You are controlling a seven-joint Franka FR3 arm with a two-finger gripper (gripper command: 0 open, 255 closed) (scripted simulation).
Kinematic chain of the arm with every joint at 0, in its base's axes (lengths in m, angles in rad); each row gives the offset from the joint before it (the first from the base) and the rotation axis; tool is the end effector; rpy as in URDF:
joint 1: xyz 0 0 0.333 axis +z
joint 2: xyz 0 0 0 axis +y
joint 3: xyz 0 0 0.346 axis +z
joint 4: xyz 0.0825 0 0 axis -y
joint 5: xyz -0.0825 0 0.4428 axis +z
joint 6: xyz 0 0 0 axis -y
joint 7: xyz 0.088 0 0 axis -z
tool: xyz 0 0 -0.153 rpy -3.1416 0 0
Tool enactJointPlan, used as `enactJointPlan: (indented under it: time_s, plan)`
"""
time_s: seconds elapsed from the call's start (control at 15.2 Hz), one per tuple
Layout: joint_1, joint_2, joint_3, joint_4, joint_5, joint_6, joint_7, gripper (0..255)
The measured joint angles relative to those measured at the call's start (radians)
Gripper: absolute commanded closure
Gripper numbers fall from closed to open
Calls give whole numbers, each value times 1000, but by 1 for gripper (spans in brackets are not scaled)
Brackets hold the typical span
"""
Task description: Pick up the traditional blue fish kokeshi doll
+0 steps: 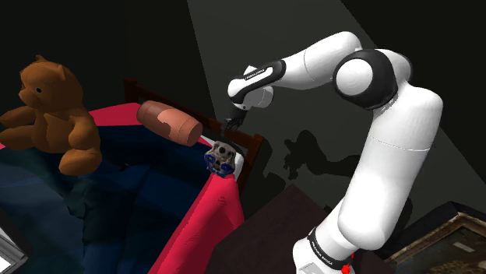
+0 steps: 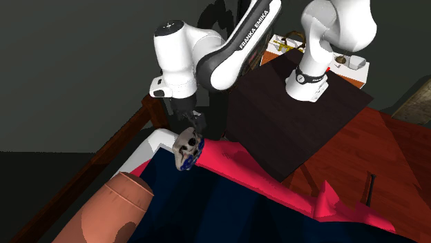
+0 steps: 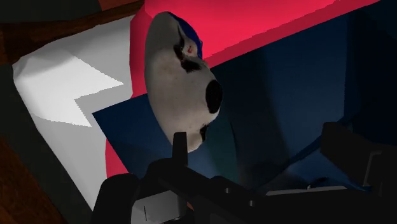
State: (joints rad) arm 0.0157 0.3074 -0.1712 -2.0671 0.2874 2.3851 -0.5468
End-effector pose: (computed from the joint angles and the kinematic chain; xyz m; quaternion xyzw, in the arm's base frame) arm 0.6353 -0.0882 0.2276 -0.9927 -0.0955 -0.0344 0.0657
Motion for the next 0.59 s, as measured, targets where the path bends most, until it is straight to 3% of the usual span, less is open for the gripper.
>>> enactJointPlan:
  time_s: [0.59]
  plan:
    - [-68, 348, 55, 307, 68, -1, -112, 0]
